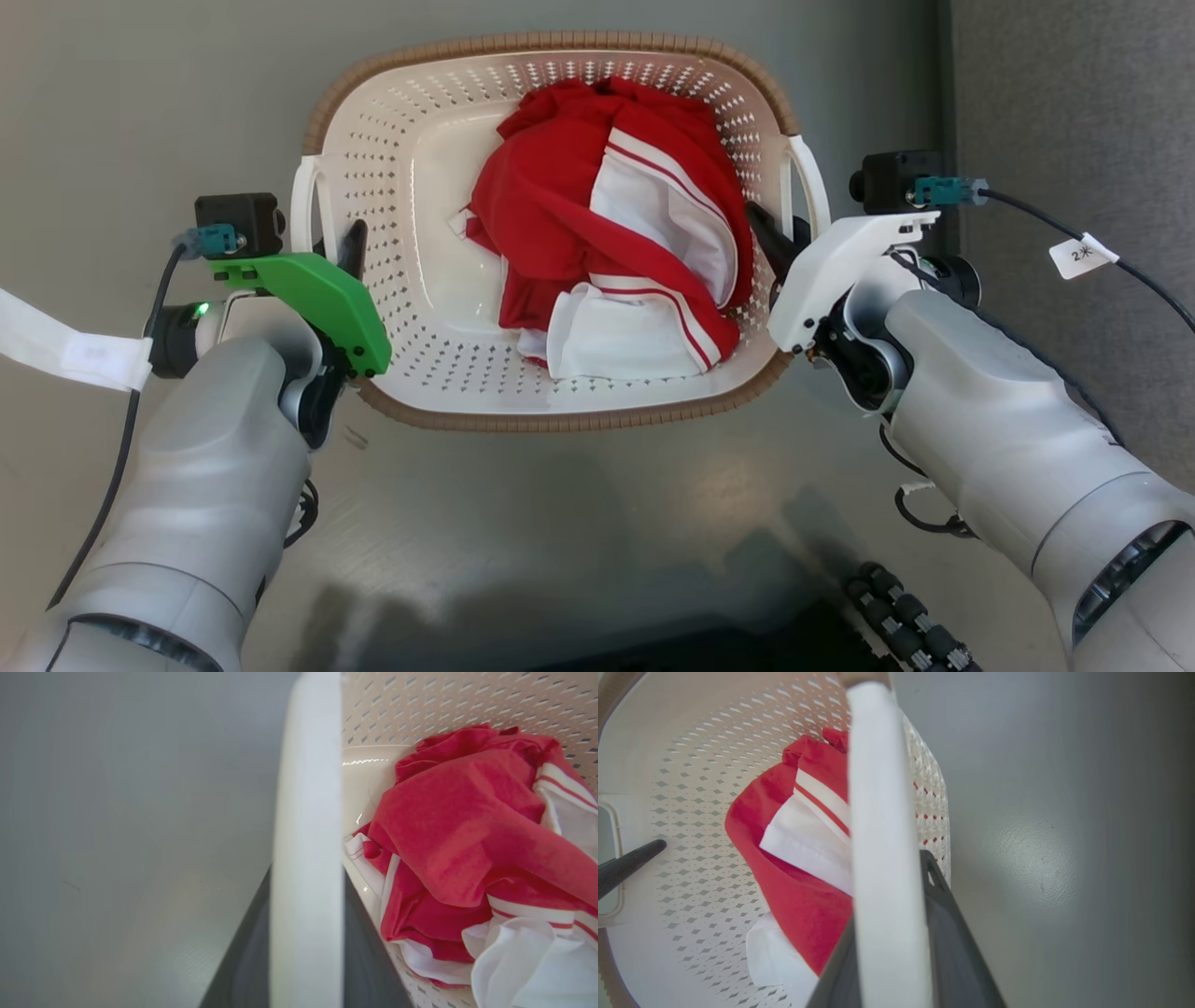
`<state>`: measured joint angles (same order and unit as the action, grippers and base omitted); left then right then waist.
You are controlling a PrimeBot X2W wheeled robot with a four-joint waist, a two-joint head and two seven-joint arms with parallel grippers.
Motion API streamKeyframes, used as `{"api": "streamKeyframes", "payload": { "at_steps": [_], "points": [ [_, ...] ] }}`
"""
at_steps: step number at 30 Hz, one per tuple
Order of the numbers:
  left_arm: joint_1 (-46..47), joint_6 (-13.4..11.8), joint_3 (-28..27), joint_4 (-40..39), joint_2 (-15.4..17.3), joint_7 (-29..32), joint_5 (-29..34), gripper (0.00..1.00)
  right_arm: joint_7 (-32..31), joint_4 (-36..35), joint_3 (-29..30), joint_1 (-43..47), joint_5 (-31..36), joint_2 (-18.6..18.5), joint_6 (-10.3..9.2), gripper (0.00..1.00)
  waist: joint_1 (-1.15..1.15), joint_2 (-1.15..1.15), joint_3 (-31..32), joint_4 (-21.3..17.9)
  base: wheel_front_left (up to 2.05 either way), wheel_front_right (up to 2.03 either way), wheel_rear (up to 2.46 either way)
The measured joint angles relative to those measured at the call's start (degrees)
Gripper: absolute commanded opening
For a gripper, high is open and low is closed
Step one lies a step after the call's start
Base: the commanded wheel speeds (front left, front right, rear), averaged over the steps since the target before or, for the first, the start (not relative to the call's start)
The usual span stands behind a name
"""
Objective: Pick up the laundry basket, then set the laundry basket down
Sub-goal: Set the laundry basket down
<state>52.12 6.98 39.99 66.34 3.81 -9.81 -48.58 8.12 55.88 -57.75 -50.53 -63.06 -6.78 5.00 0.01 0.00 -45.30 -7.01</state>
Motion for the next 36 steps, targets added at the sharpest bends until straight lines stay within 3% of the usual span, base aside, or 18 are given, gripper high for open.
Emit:
{"api": "streamKeyframes", "payload": {
  "at_steps": [18,36],
  "points": [
    [2.22,-0.2,0.07,1.9,0.31,-2.71,0.55,0.0,2.9,-0.2,-2.09,-2.04,-1.58,0.51,-0.07,0.0,-0.01,0.0,-6.36,0.24,0.0,0.0,0.0],
    [2.49,-0.29,0.51,3.71,0.57,-3.32,0.96,0.0,3.02,0.03,-4.36,-2.1,-4.23,0.98,0.11,0.0,-0.01,0.0,-7.7,-0.17,0.0,0.0,0.0]
  ]
}}
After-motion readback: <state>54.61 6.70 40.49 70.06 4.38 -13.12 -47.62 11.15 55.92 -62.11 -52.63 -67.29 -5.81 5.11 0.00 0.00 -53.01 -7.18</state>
